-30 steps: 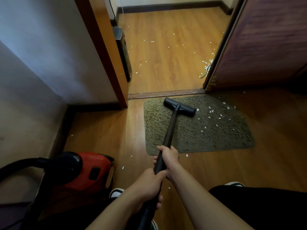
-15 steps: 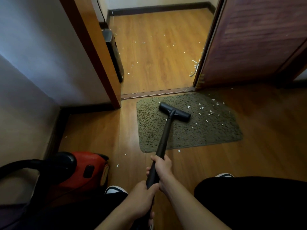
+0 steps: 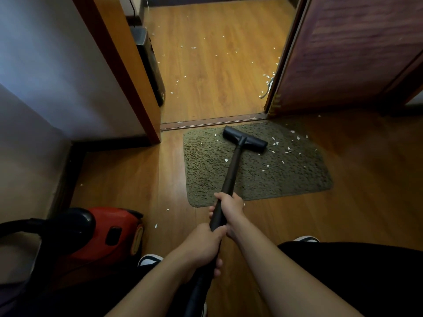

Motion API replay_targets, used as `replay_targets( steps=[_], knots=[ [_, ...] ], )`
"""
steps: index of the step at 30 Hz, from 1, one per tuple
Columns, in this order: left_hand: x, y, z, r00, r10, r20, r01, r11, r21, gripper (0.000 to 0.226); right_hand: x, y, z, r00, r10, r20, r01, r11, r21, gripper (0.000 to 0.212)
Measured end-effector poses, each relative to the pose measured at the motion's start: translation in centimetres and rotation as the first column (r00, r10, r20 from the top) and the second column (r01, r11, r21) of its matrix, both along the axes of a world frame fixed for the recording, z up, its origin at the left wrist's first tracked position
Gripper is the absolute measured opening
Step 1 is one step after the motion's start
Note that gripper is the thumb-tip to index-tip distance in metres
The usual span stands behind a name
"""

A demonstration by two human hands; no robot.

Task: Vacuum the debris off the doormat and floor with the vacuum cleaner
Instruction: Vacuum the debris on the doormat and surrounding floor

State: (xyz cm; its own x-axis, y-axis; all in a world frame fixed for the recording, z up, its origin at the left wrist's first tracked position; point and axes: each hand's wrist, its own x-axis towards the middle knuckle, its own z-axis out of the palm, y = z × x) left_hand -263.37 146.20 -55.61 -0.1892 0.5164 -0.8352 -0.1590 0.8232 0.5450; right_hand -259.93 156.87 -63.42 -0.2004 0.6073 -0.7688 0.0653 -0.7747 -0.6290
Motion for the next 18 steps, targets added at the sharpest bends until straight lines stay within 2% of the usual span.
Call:
replay_targets(
  steps=[10, 14, 18],
  knots=[
    [0.7, -8.5, 2.2, 1.0, 0.009, -0.003, -0.009, 0.999, -0.046, 0.026, 0.8, -9.1, 1.8, 0.998, 0.055, -0.014, -0.056, 0.997, -0.052, 0.015],
    [1.0, -11.7, 3.6, 0.998, -0.014, -0.066, 0.008, 0.997, -0.082, 0.028, 0.9, -12.6, 2.1, 0.997, 0.072, -0.016, -0.073, 0.995, -0.062, 0.01],
    [1.3, -14.1, 4.4, 0.998, -0.015, -0.069, 0.007, 0.994, -0.113, 0.029, 1.3, -15.1, 2.7, 0.996, 0.088, -0.019, -0.089, 0.993, -0.076, 0.014]
  ],
)
